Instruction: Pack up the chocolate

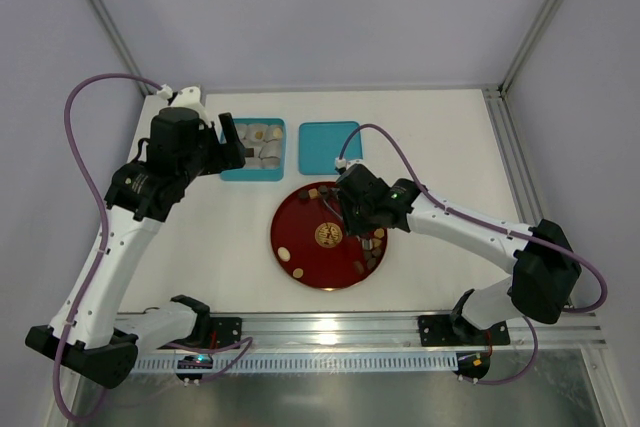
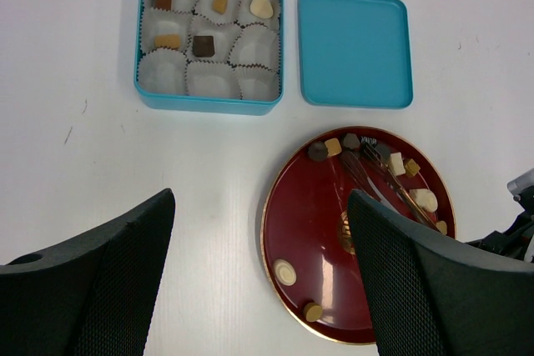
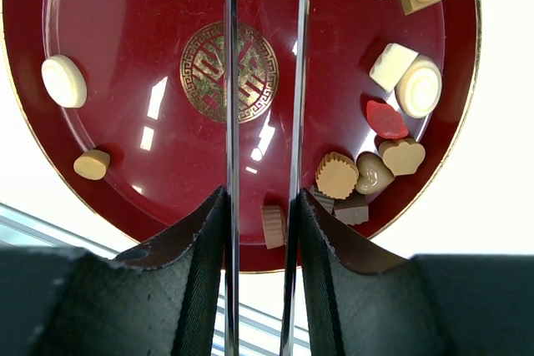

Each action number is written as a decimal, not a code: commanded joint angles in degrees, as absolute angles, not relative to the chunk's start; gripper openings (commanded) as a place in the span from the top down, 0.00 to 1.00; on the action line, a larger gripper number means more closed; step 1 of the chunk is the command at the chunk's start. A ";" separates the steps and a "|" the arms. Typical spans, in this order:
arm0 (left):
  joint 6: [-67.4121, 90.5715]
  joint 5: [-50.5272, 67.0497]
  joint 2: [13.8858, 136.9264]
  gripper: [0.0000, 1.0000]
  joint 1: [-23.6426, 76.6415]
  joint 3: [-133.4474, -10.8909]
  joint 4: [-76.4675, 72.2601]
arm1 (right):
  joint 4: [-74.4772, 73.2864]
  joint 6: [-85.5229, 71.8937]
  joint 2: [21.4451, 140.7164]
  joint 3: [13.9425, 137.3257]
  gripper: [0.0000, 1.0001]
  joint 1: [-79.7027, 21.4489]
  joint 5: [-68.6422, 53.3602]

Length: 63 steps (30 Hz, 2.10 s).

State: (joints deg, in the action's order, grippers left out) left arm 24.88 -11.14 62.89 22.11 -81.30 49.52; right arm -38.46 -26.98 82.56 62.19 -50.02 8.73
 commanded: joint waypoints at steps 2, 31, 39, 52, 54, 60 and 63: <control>24.35 -11.34 62.75 0.18 21.97 -81.30 47.29 | -36.12 -27.33 82.79 63.72 0.64 -49.92 9.84; 24.87 -10.90 62.31 0.18 21.97 -81.39 47.55 | -41.92 -27.60 75.15 65.57 0.66 -49.92 9.84; 24.87 -10.81 62.23 0.18 21.97 -81.21 47.46 | -42.54 -27.60 74.44 66.53 0.66 -49.92 9.14; 24.87 -10.81 62.31 0.18 21.97 -81.21 47.55 | -42.54 -26.98 74.97 71.27 0.66 -49.92 7.65; 24.96 -10.81 62.23 0.18 21.97 -81.21 47.55 | -42.63 -26.46 76.10 73.29 0.66 -49.92 7.56; 24.79 -10.90 62.23 0.18 21.97 -81.12 47.55 | -40.52 -24.53 81.38 79.79 0.66 -49.83 6.77; 24.61 -10.90 62.40 0.18 21.97 -81.30 47.55 | -39.55 -23.56 85.77 84.45 0.66 -49.66 6.50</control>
